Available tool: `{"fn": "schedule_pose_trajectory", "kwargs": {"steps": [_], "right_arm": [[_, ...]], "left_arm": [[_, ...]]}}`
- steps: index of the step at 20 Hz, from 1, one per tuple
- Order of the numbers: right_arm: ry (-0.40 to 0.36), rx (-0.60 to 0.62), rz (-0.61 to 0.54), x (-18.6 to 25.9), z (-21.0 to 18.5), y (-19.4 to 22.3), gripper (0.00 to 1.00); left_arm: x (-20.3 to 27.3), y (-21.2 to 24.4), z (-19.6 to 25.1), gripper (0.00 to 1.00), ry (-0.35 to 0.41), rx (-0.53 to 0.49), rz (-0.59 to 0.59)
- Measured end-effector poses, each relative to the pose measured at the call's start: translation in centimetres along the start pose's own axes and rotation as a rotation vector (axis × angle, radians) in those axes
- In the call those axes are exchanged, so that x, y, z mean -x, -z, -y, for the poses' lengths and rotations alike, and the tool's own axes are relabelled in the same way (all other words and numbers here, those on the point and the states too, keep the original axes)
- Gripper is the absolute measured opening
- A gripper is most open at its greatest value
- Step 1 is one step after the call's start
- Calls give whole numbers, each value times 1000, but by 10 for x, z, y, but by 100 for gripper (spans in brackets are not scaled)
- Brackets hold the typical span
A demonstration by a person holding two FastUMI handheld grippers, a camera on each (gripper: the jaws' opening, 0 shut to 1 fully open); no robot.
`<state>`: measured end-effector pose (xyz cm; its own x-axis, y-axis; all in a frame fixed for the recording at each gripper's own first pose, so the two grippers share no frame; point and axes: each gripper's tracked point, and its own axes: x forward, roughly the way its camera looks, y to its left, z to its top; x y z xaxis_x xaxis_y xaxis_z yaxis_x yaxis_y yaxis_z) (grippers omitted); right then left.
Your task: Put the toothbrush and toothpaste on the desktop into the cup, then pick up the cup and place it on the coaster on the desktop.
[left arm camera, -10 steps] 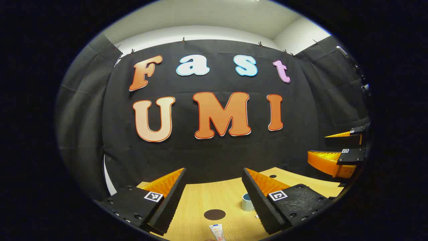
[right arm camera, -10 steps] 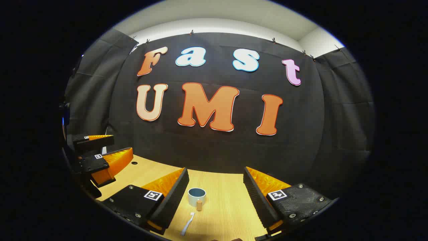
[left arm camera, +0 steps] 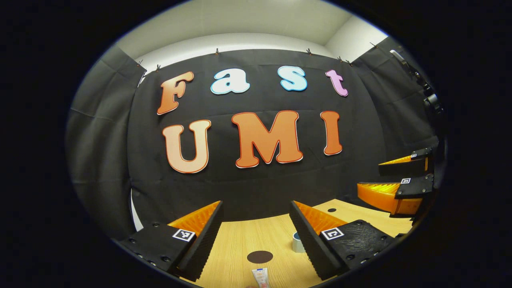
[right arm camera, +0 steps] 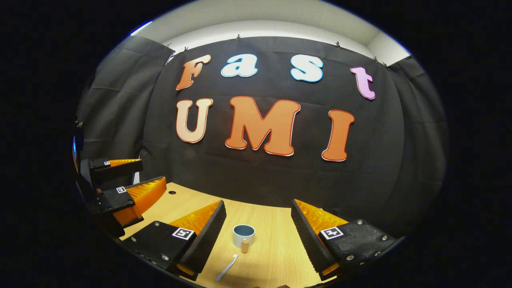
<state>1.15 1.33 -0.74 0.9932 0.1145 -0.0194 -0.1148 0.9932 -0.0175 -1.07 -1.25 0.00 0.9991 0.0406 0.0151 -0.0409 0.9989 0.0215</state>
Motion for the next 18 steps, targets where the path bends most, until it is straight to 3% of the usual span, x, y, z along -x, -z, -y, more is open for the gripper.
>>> {"fn": "schedule_pose_trajectory", "kwargs": {"steps": [10,18], "right_arm": [[-13,-15,-18,7,-7,14,99],[-13,-45,-243,6,-21,75,99]], "left_arm": [[11,-6,-24,99,-54,-6,14],[19,-7,-47,98,-93,-22,-3]]}}
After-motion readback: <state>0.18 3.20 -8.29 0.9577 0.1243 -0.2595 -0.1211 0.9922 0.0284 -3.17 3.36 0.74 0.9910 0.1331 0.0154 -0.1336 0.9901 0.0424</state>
